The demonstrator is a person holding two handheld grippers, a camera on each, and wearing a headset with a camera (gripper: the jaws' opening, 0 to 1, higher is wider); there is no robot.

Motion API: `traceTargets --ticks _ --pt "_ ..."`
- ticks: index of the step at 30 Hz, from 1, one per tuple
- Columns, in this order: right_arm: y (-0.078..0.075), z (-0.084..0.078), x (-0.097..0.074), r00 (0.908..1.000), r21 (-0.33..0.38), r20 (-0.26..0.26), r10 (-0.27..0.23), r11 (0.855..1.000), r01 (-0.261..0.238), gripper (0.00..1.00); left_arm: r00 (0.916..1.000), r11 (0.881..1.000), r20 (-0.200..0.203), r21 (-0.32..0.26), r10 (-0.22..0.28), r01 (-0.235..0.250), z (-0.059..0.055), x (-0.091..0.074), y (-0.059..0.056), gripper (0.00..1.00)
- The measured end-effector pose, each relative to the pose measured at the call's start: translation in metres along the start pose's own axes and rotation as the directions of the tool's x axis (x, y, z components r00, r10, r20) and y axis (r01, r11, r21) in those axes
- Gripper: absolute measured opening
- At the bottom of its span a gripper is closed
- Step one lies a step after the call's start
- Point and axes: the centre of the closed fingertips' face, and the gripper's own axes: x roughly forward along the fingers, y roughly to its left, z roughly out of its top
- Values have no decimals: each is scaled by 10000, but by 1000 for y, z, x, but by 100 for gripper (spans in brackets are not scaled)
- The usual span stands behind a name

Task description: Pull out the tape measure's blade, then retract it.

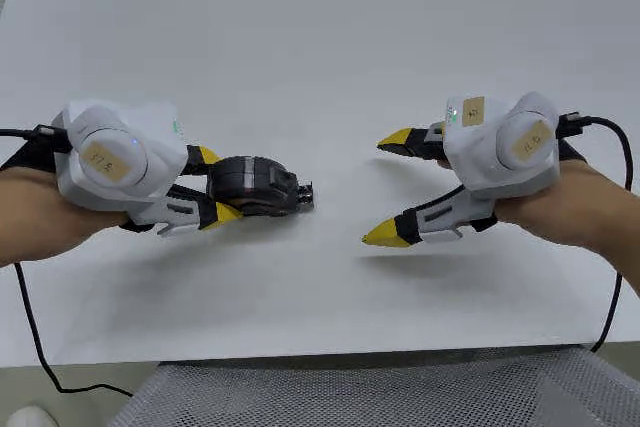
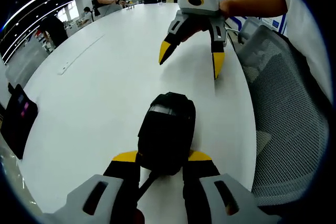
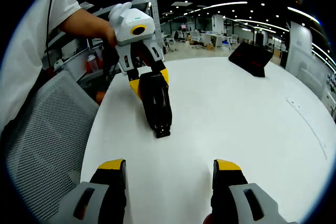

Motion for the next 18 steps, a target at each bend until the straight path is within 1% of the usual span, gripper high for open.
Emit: traceTargets --ticks 10,18 --pt "-4 11 13 9995 -176 269 146 9997 -141 53 9997 9998 -245 176 72 -68 0 1 0 25" --pt "-2 16 30 9983 -311 355 464 9985 -453 44 9996 9998 -286 168 59 -54 -1 1 1 25"
